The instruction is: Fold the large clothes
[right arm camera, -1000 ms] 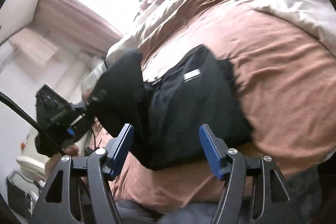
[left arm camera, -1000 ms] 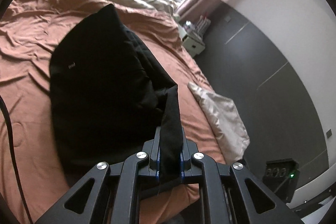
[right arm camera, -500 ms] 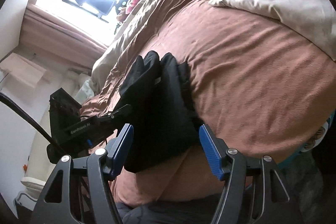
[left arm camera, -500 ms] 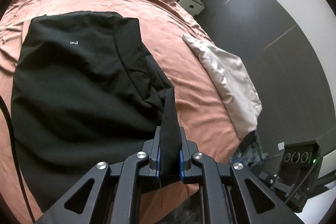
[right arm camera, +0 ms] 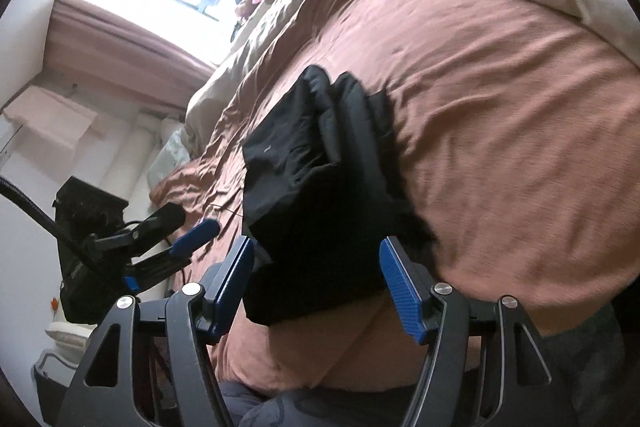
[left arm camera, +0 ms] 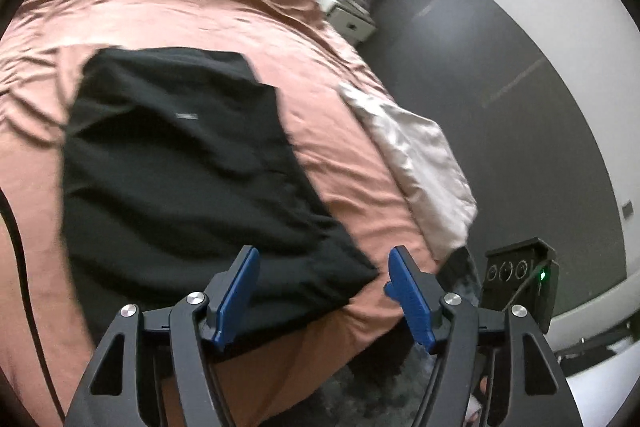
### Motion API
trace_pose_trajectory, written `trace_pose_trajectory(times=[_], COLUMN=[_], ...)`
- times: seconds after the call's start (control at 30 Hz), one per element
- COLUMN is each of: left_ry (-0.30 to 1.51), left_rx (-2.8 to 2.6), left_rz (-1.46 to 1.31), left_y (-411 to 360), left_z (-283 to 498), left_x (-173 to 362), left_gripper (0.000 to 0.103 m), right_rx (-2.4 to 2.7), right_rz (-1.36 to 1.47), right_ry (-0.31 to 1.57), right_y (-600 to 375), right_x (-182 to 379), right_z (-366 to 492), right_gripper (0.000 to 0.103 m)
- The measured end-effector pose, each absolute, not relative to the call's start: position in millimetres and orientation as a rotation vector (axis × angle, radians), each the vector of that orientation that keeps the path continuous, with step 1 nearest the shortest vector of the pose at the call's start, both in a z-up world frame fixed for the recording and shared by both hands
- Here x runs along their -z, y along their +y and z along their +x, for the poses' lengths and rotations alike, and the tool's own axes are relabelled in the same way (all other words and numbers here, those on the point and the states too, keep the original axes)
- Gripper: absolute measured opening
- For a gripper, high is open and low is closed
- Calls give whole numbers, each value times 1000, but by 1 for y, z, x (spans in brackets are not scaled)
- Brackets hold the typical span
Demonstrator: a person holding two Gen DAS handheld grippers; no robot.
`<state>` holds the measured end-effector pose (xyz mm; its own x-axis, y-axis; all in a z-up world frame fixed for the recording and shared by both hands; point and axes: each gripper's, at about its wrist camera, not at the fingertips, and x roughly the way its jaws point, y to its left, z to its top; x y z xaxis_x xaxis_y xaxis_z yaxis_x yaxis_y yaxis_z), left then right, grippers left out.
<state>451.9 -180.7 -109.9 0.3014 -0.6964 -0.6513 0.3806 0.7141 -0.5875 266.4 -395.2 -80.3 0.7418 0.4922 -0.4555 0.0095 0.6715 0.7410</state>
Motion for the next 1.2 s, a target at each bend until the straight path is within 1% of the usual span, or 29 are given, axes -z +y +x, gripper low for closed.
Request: trace_pose_trajectory(times=[0.13,0.27,0.3,0.33,0.43,0.67,0.77,0.9,0.97,1.03,1.2], left_ry=[1057,1099,1112,1127,1168,1199,1212,1239,1249,1250,1210], left_rx=[606,513,496,480,430,433,454,466,461,460,471], left_rz=[-349,-369,-374,-376,-386,-408,-371,-318,-296,-287,-320], left_y=[-141,-107,-100,-96,-86,-80,-93,-108,-113,-114,-104], left_z=[458,459,459,460,461,455,452,451,452,453,464], left_x=[123,146,153,160,179,195,196,203,206,206,195], left_gripper=[69,69,69,69,69,69,69,69,69,69,69], right_rx=[-305,-278,-267,-264,-310,-365,-339,-297,-295,-308,-322], right_rz=[765,717,711,717,753,834,856,977,1034,1043,959], right_ry=[714,722,719,718,683,610,637,690,687,661,611], right_y=[-381,-374,-372,-373,-382,-395,-405,-424,-433,-438,-443], right_x=[80,80,83,85,91,99,120,165,177,174,143], right_z=[289,314,317,320,313,271,264,264,260,252,240], right_gripper=[63,63,49,15,8,6,6,6,6,6,7])
